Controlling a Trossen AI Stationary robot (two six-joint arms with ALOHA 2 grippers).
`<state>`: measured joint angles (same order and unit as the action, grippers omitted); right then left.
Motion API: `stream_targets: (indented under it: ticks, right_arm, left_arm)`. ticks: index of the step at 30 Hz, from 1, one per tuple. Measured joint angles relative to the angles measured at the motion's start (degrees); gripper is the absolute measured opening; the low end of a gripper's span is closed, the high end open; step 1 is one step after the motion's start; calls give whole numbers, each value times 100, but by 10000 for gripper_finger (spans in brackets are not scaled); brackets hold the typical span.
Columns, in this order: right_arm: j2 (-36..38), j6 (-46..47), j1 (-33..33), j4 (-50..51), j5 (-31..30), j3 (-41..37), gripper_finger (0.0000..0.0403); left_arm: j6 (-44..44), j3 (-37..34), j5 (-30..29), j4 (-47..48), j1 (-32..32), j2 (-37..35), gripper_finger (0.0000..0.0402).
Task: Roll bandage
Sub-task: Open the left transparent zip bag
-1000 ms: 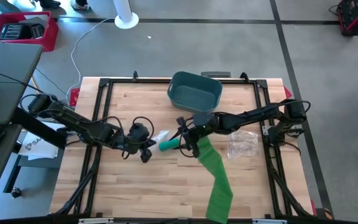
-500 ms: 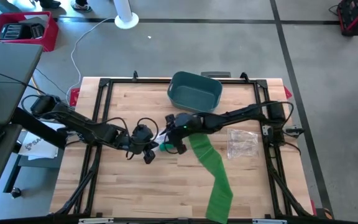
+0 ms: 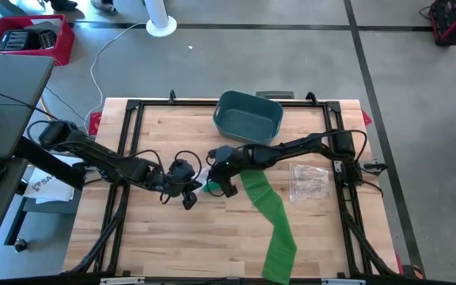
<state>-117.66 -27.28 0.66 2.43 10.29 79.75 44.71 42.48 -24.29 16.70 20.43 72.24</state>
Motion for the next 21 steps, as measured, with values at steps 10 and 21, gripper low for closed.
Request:
stream_targets:
  ticks: [10, 21]
  right_arm:
    - [838, 567, 641, 82, 712, -957, 1]
    - [3268, 1687, 869, -1771, 723, -3306, 0]
  left_arm:
    - [-334, 0, -476, 701, 337, -808, 79]
    - [-2600, -4, -1872, -1028, 350, -358, 92]
